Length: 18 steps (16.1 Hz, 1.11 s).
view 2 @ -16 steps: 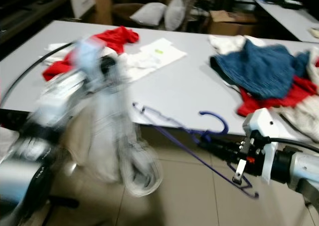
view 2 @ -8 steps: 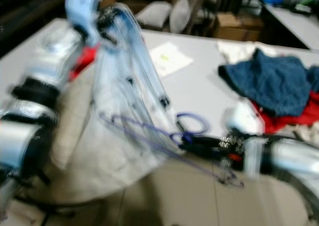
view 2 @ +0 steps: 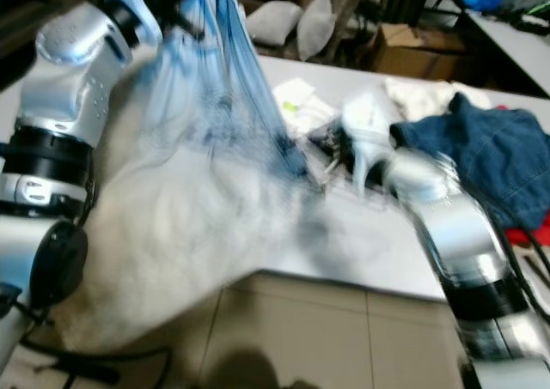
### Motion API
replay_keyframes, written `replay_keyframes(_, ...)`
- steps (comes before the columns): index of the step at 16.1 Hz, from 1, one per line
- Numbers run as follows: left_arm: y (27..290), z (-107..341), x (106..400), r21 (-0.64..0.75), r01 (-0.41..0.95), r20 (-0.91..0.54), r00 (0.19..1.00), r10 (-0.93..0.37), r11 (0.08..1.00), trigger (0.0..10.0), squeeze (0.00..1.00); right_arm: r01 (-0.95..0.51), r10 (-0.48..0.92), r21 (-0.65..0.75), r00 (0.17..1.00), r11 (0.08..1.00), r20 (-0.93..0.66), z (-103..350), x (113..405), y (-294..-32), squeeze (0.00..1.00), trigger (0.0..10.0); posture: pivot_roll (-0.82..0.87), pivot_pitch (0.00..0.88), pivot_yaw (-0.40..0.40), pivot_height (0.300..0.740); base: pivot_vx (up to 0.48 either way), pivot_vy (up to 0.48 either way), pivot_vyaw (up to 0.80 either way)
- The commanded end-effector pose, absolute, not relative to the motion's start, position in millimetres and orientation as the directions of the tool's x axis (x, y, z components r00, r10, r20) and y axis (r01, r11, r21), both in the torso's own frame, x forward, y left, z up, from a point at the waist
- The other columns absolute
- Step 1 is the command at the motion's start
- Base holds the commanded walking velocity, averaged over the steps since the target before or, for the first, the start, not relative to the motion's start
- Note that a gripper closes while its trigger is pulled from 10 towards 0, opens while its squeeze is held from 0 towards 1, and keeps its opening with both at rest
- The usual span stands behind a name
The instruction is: Hang hanger
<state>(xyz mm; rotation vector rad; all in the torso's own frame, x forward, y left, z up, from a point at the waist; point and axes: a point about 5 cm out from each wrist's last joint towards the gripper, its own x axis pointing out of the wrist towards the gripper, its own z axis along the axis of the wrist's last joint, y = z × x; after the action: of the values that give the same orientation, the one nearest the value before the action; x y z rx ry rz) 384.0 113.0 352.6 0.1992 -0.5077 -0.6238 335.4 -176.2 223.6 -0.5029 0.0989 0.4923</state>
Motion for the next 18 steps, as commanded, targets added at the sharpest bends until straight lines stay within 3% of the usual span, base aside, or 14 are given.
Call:
replay_keyframes(1, 113.7, 384.3, 373.1, 0.352, 0.495, 0.476, 0.635, -0.608, 0.794, 10.0, 0.0, -0.206, 0.239, -0.494, 0.971, 0.844, 0.004, 266.1, 353.3, -199.2, 0.0, 10.0, 0.01, 0.0, -0.062, 0.74, 0.405, 0.0, 0.0)
replay_keyframes(2, 113.6, 395.1, 369.6, 0.355, 0.492, 0.504, 0.616, -0.606, 0.795, 10.0, 0.0, -0.048, 0.137, -0.486, 0.979, 0.873, 0.15, 296.6, 362.4, -209.2, 0.0, 10.0, 0.01, 0.0, -0.062, 0.74, 0.401, 0.0, 0.0)
replay_keyframes(4, 112.5, 407.0, 366.3, 0.349, 0.482, 0.541, 0.596, -0.593, 0.804, 10.0, 0.0, 0.106, 0.072, -0.448, 0.928, 0.888, 0.364, 340.6, 361.8, -220.3, 0.0, 10.0, 0.02, 0.0, -0.064, 0.74, 0.366, 0.0, 0.0)
replay_keyframes(6, 116.2, 406.3, 362.5, 0.308, 0.474, 0.587, 0.588, -0.557, 0.825, 10.0, 0.0, 0.151, 0.1, -0.456, 0.872, 0.877, 0.48, 356.5, 353.8, -218.9, 0.0, 10.0, 0.01, 0.0, -0.052, 0.74, 0.0, 0.0, 0.0)
replay_keyframes(10, 118.9, 360.2, 362.6, 0.305, 0.479, 0.546, 0.62, -0.564, 0.823, 10.0, 0.0, 0.022, 0.226, -0.502, 0.876, 0.864, 0.426, 322.7, 339.7, -200.6, 0.0, 10.0, -0.01, 0.0, -0.043, 0.74, 0.0, 0.0, 0.0)
replay_keyframes(11, 114.7, 301.8, 358.4, 0.321, 0.516, 0.445, 0.658, -0.608, 0.794, 10.0, 0.0, -0.082, 0.286, -0.525, 0.903, 0.847, 0.322, 277.5, 320.1, -186.2, 0.0, 10.0, -0.02, 0.0, -0.044, 0.74, 0.0, 0.0, 0.0)
replay_keyframes(13, 112.9, 253.0, 349.8, 0.345, 0.552, 0.328, 0.687, -0.649, 0.759, 10.0, 0.0, -0.176, 0.329, -0.512, 0.917, 0.841, 0.225, 242.1, 297.3, -174.6, 0.0, 10.0, -0.02, 0.0, -0.043, 0.74, 0.0, 0.0, 0.0)
replay_keyframes(14, 114.7, 216.5, 340.2, 0.348, 0.618, 0.19, 0.69, -0.698, 0.705, 10.0, 0.0, -0.239, 0.357, -0.507, 0.922, 0.828, 0.149, 223.6, 281.0, -169.9, 0.0, 10.0, -0.03, 0.0, -0.036, 0.74, 0.0, 0.0, 0.0)
replay_keyframes(15, 120.0, 174.2, 326.7, 0.368, 0.709, -0.038, 0.658, -0.752, 0.601, 10.0, 0.0, -0.327, 0.408, -0.507, 0.911, 0.797, 0.054, 209.7, 267.1, -169.2, 0.0, 10.0, -0.04, 0.0, -0.026, 0.74, 0.0, 0.0, 0.0)
replay_keyframes(18, 147.3, 129.5, 321.7, 0.375, 0.735, -0.33, 0.675, -0.66, 0.565, 10.0, 0.0, -0.487, 0.528, -0.537, 0.845, 0.688, -0.09, 202.8, 251.9, -173.8, 0.0, 10.0, -0.04, 0.0, -0.021, 0.74, 0.0, 0.0, 0.0)
